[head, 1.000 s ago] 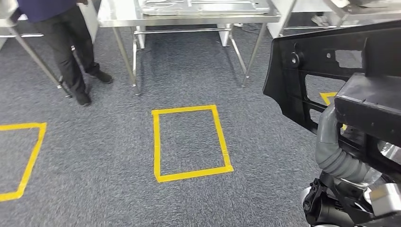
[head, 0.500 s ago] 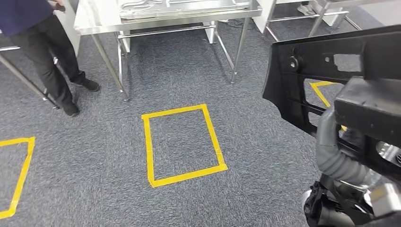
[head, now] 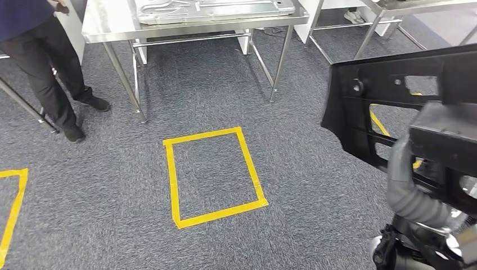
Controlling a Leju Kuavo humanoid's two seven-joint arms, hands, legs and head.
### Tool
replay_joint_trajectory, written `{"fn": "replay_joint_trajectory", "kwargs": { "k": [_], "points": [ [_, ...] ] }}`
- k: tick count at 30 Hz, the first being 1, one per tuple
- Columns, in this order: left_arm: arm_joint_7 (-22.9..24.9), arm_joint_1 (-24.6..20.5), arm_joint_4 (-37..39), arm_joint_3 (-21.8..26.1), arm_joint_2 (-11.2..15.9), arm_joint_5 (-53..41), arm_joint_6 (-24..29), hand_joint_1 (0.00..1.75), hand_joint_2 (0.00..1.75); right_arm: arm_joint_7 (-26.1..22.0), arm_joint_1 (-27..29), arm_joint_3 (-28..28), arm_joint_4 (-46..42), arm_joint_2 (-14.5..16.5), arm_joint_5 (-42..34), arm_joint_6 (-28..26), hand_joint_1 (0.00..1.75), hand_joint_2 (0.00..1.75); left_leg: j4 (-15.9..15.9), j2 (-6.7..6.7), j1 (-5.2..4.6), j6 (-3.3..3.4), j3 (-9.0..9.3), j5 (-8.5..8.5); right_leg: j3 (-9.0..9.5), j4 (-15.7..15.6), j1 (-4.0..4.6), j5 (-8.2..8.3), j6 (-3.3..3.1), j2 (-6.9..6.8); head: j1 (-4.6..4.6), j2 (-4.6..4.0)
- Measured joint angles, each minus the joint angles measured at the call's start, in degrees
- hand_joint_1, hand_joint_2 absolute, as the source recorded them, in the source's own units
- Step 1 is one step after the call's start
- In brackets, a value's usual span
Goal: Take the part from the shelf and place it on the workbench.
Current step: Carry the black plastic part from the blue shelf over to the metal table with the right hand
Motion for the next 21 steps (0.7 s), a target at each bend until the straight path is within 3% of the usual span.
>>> {"fn": "replay_joint_trajectory", "kwargs": {
  "k": [1,2,3,4,6,8,12,13,15,16,17,19,21],
  "points": [
    [0.04,0.0,0.0,0.0,-0.05,-0.03,-0.01,0.0,1.75,-0.02,0.23,-0.2,-0.02,-0.1,-0.03,0.0,1.75,1.75,0.01,0.02,-0.03,0.08,0.08,-0.09,-1.99,3.62,-0.07,-1.19,0.14,0.0,0.28,0.0],
    [0.08,0.01,0.0,0.0,-0.09,-0.07,-0.01,0.0,1.75,-0.06,0.5,-0.37,-0.02,-0.19,-0.07,0.0,1.75,1.75,0.02,0.03,-0.06,0.12,0.17,-0.19,-3.38,5.83,-0.11,-1.39,0.17,-0.01,0.49,0.0],
    [0.11,0.02,0.0,0.0,-0.13,-0.09,-0.01,0.0,1.75,-0.11,0.73,-0.56,-0.02,-0.28,-0.1,0.0,1.75,1.75,0.03,-0.01,-0.07,0.09,0.3,-0.29,-3.8,5.93,-0.12,-0.38,0.09,-0.01,0.69,0.0],
    [0.1,0.02,0.0,0.0,-0.19,-0.13,-0.01,0.0,1.75,-0.17,0.89,-0.8,-0.03,-0.4,-0.13,0.0,1.75,1.75,0.02,-0.06,-0.07,0.02,0.5,-0.41,-3.09,3.75,-0.11,1.65,-0.09,-0.01,0.93,0.0],
    [-0.02,-0.02,0.0,0.0,-0.39,-0.18,0.0,0.0,1.75,-0.31,0.96,-1.3,-0.09,-0.69,-0.16,0.0,1.75,1.75,-0.02,-0.18,-0.12,-0.24,0.89,-0.65,0.12,-3.91,0.01,6.01,-0.63,0.01,1.35,0.0],
    [-0.19,-0.1,0.0,0.0,-0.64,-0.2,-0.01,0.0,1.75,-0.41,1.03,-1.7,-0.19,-0.99,-0.27,0.0,1.75,1.75,-0.08,-0.26,-0.2,-0.71,0.92,-0.76,2.27,-9.0,0.32,7.49,-1.16,0.02,1.51,0.0],
    [-0.3,-0.18,0.0,0.0,-0.86,-0.2,-0.01,0.0,1.75,-0.45,1.27,-2.27,-0.39,-1.33,-0.44,0.01,1.75,1.75,-0.01,-0.12,-0.12,-1.99,0.95,-1.22,2.95,-10.65,0.42,7.54,-2.06,-0.02,1.23,0.0],
    [-0.32,-0.21,0.0,0.0,-0.88,-0.2,-0.01,0.0,1.75,-0.46,1.28,-2.36,-0.47,-1.39,-0.44,0.01,1.75,1.75,0.16,-0.06,-0.21,-1.59,0.96,-1.29,3.19,-11.0,0.37,7.65,-1.98,-0.03,0.92,0.0],
    [-0.36,-0.25,0.0,0.0,-0.86,-0.17,-0.01,0.0,1.75,-0.48,1.36,-2.45,-0.58,-1.43,-0.45,0.02,1.75,1.75,-0.17,0.01,-0.46,0.49,1.21,-1.28,3.54,-11.1,0.51,7.5,-1.68,-0.01,0.1,0.0],
    [-0.41,-0.26,0.0,0.0,-0.85,-0.09,-0.02,0.0,1.75,-0.49,1.4,-2.5,-0.59,-1.44,-0.45,0.02,1.75,1.75,-0.82,0.02,-0.55,1.19,1.51,-0.73,3.61,-10.97,0.57,7.35,-1.52,0.01,-0.22,0.0],
    [-0.49,-0.26,0.0,0.0,-0.84,0.06,-0.08,0.0,1.75,-0.51,1.38,-2.54,-0.58,-1.45,-0.41,0.02,1.75,1.75,-1.27,0.03,-0.56,1.06,1.75,-0.61,3.64,-10.87,0.6,7.24,-1.61,-0.01,-0.45,0.0],
    [-0.66,-0.26,0.0,0.0,-0.81,0.54,-0.28,0.0,1.75,-0.55,1.1,-2.55,-0.55,-1.45,0.02,0.02,1.75,1.75,-1.59,0.07,-0.53,-0.37,1.92,-0.31,3.64,-10.8,0.57,7.17,-1.75,-0.03,-0.67,0.0],
    [-0.71,-0.26,0.0,0.0,-0.73,1.01,-0.56,0.0,1.75,-0.55,0.63,-2.37,-0.4,-1.43,0.92,0.03,1.75,1.75,-1.77,0.13,-0.52,-0.79,2.02,-0.29,3.63,-10.75,0.54,7.13,-1.85,-0.02,-0.88,0.0]
  ]
}}
